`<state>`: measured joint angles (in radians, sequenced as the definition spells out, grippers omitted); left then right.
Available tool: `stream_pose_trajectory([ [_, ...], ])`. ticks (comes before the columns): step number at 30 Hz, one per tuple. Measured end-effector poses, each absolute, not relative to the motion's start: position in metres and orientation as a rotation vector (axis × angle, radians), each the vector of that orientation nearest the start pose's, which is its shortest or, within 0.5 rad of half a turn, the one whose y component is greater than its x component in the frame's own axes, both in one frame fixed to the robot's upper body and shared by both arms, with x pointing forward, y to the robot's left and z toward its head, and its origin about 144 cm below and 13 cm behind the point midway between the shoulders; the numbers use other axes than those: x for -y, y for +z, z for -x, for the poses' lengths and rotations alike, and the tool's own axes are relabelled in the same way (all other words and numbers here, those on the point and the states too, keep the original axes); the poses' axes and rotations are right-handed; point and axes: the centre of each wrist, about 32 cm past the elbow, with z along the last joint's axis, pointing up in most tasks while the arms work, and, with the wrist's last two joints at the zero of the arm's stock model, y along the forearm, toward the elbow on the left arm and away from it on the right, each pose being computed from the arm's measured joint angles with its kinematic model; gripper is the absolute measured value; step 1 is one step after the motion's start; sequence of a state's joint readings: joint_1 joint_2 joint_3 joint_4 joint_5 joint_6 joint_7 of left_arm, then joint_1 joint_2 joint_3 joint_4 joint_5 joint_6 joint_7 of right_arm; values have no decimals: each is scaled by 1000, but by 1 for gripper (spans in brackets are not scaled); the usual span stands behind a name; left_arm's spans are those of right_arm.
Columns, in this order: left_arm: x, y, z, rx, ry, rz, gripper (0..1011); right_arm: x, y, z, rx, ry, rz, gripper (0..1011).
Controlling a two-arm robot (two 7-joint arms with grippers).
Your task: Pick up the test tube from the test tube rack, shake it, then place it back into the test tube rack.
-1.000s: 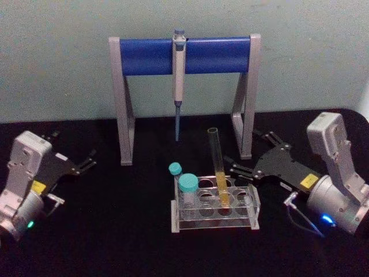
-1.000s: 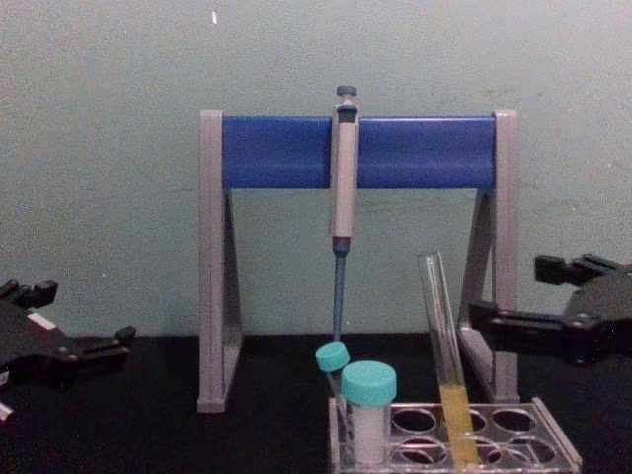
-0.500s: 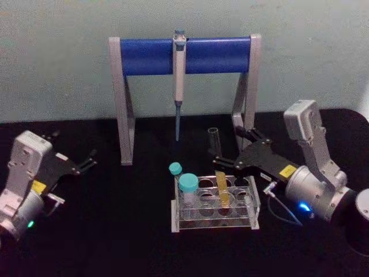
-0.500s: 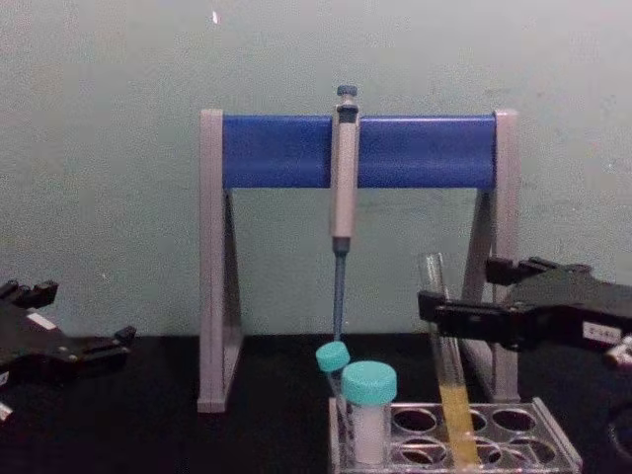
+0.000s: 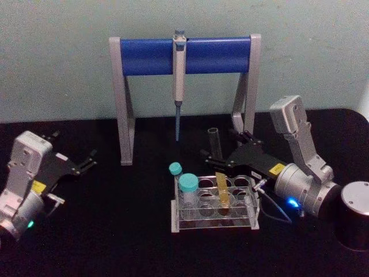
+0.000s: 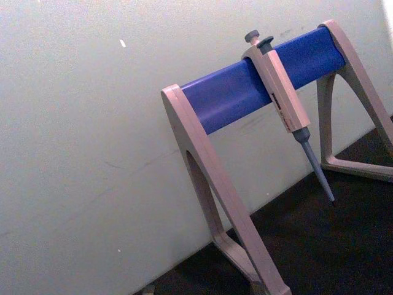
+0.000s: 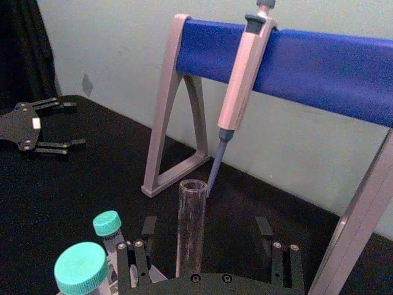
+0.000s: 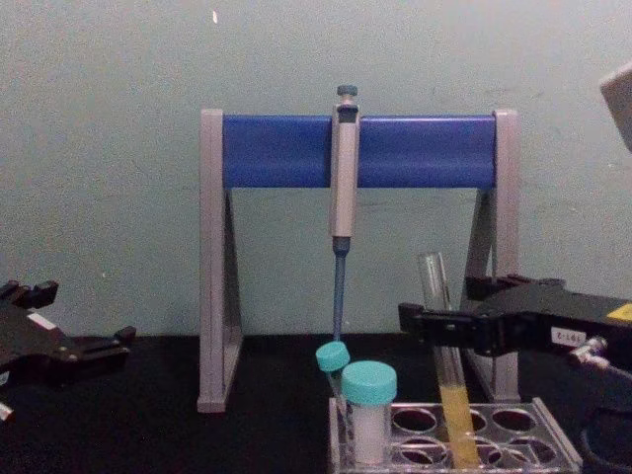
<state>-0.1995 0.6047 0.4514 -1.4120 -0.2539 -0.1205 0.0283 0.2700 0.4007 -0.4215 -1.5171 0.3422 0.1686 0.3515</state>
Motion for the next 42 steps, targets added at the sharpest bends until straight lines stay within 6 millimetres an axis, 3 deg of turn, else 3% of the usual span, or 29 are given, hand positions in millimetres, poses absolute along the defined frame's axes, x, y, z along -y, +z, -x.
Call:
stream_pose_trajectory([
  [35, -310, 1140, -489, 285, 1248, -304, 1001, 226, 1187, -514, -29, -852, 193, 997],
  [42, -310, 1140, -489, 285, 1248, -304, 1001, 226, 1187, -514, -29, -853, 192, 847],
])
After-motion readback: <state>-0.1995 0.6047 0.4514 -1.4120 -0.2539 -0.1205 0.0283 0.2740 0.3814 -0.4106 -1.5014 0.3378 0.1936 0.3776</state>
